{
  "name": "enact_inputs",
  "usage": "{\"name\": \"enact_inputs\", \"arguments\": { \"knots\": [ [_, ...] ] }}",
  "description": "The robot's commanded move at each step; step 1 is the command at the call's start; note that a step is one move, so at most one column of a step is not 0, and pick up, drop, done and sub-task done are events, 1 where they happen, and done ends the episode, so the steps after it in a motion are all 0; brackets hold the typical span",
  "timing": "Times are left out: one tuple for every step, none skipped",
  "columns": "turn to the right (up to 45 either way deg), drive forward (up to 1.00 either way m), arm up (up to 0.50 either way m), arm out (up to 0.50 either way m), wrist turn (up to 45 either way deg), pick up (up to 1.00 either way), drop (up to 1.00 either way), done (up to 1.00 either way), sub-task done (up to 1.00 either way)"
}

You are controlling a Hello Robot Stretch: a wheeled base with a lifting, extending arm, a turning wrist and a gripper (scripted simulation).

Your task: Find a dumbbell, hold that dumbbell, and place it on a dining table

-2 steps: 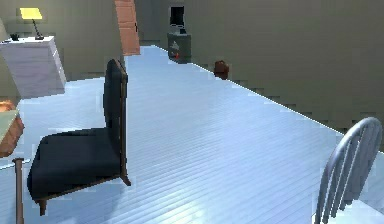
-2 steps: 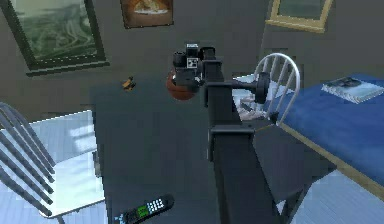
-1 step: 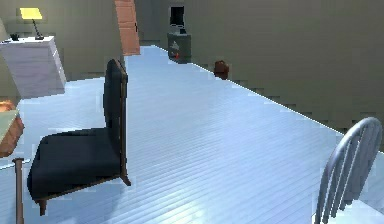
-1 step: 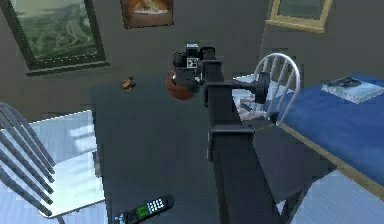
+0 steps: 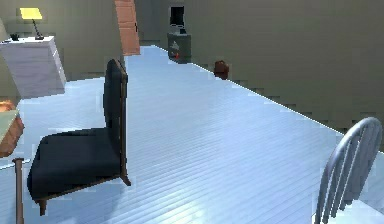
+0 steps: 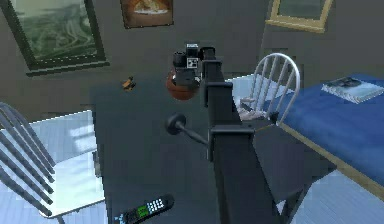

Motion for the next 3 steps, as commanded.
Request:
{"name": "enact_inputs", "arguments": {
  "knots": [
    [0.0, 0.0, 0.02, 0.0, 0.0, 0.0, 0.0, 0.0, 0.0],
    [0.0, 0.0, 0.0, -0.08, 0.0, 0.0, 0.0, 0.0, 0.0],
    [0.0, 0.0, 0.0, 0.0, 0.0, 0.0, 0.0, 1.0, 0.0]
  ]
}}
